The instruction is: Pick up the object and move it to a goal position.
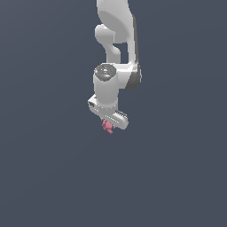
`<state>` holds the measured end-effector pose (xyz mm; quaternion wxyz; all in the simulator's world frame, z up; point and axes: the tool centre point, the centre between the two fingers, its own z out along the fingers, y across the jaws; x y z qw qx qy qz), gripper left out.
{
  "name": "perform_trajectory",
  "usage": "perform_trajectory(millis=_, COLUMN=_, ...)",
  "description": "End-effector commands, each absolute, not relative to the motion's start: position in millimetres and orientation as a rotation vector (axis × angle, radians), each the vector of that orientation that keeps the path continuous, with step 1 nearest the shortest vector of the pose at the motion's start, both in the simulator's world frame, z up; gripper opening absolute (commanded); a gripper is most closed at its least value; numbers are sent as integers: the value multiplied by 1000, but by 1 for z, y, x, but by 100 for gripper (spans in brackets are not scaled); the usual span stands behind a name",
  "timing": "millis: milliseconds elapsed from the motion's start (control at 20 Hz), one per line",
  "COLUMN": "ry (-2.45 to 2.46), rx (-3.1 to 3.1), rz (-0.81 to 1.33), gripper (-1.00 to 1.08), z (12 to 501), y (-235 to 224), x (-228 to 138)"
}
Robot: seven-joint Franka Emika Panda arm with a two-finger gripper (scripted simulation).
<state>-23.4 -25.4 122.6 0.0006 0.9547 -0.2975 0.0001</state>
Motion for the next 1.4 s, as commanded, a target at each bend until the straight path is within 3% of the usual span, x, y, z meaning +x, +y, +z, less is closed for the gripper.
perform_trajectory(millis=0, ry=-934, rx=2998, rz=1, gripper=-100, z=146, y=-14, x=-15)
perform_trajectory(millis=750, ry=-934, rx=2998, rz=1, gripper=-100, z=284, y=52, x=36)
perform_trajectory(millis=1350, ry=-933, rx=2999, rz=0, gripper=-100, z=353, y=86, x=66)
